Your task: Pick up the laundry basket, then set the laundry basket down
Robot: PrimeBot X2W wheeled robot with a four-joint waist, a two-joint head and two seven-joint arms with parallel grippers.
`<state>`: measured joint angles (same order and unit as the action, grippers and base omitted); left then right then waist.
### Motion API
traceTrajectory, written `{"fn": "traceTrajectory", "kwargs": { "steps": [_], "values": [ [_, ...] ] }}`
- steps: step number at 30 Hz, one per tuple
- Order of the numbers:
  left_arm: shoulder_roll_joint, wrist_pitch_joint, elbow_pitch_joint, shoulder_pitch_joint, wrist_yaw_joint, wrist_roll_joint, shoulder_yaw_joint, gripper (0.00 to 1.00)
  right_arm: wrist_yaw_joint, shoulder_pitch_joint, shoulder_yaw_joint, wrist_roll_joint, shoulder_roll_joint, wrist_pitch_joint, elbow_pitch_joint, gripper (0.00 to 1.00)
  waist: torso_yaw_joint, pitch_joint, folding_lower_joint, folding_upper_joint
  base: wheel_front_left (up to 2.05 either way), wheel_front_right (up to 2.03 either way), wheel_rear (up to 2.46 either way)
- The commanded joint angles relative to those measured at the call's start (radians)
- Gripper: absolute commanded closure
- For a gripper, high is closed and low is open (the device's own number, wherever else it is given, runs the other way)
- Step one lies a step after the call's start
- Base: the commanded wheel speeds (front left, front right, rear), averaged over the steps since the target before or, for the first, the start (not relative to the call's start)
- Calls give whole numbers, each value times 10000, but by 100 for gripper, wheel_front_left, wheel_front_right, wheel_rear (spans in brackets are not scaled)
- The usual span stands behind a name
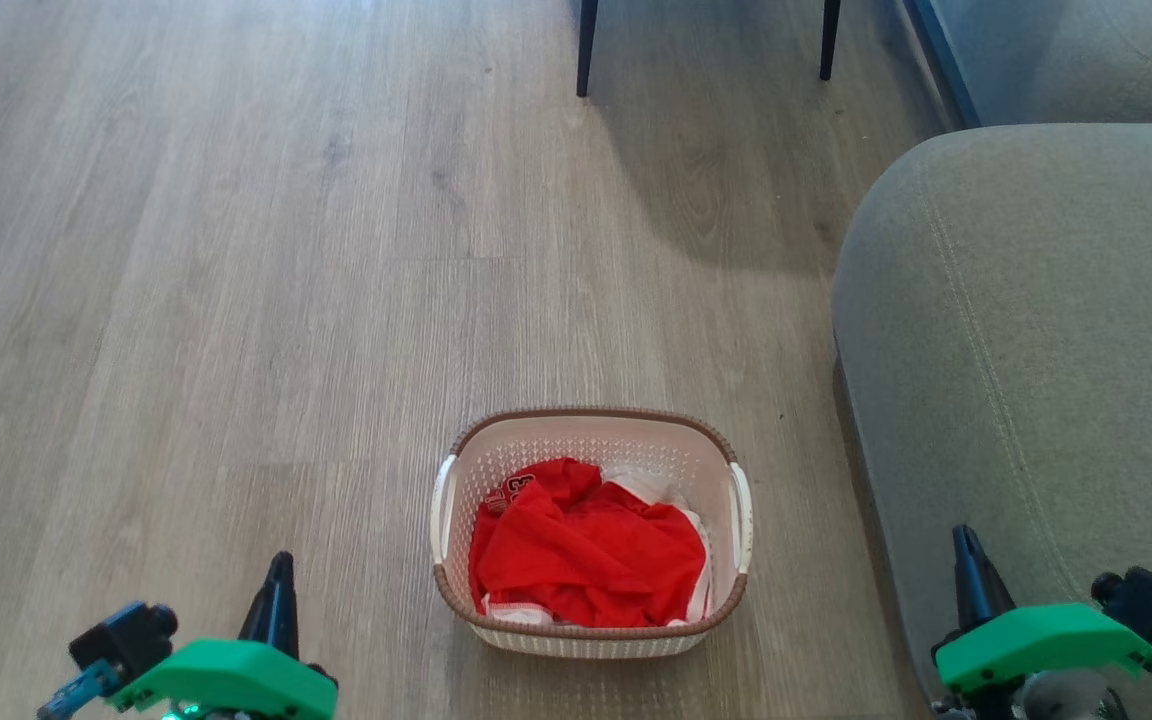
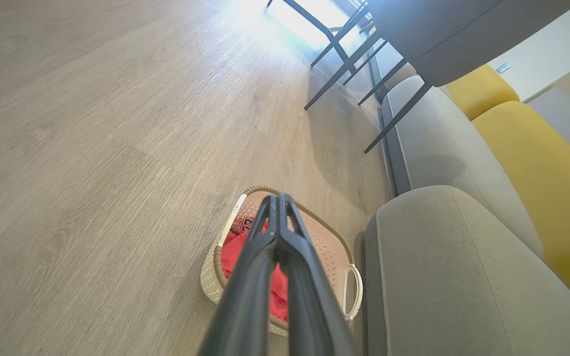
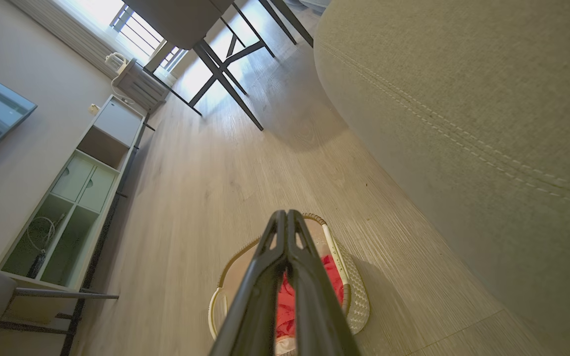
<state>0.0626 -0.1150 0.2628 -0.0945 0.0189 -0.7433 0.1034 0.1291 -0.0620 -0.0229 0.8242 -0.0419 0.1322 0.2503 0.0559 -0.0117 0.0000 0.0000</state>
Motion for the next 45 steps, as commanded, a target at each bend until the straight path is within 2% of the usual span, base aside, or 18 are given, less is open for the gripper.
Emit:
{"fn": "traceTrajectory", "kwargs": {
  "steps": [1,45],
  "values": [
    [39,66,-296,570,136,-335,-309,100,6,583,26,331,-207,-65,-269,100,-14,4,0,0,0,0,0],
    [-8,1332,-226,1431,720,-5341,-1353,100,12,1230,635,4960,-270,-1336,-152,100,-338,90,0,0,0,0,0]
  ]
}}
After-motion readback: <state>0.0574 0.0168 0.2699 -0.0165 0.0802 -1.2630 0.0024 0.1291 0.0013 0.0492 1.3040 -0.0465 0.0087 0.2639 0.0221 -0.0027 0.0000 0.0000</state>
